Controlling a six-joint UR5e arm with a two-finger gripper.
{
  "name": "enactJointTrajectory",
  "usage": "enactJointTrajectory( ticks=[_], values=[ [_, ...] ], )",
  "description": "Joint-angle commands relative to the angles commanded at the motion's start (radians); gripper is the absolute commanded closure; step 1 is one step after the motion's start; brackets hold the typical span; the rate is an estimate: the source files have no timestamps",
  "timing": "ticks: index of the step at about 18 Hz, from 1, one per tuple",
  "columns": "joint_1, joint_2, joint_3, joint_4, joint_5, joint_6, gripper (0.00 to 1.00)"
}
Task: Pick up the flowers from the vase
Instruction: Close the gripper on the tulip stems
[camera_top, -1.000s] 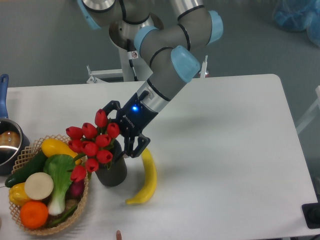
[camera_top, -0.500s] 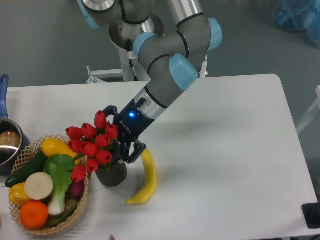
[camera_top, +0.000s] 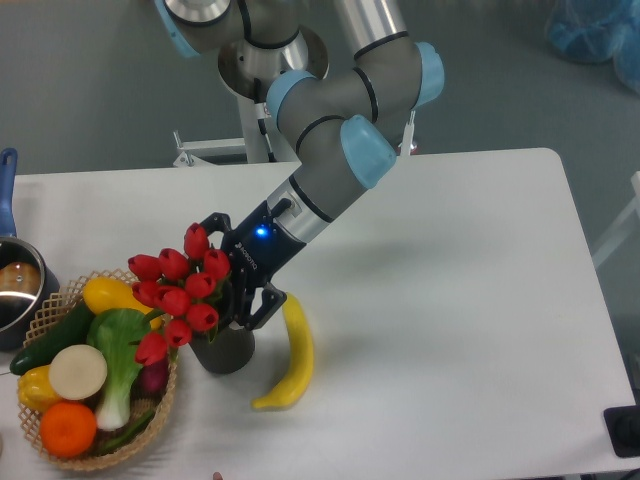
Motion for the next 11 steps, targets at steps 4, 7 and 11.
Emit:
enactJointTrajectory(
  ticks=[4,7,11],
  values=[
    [0.002,0.002,0.003,0.0,0.003,0.015,0.01],
    [0.002,0.002,0.012,0.0,0.006,0.012,0.22],
    [0.002,0.003,0.006,0.0,0.008,0.012,0.53]
  ],
)
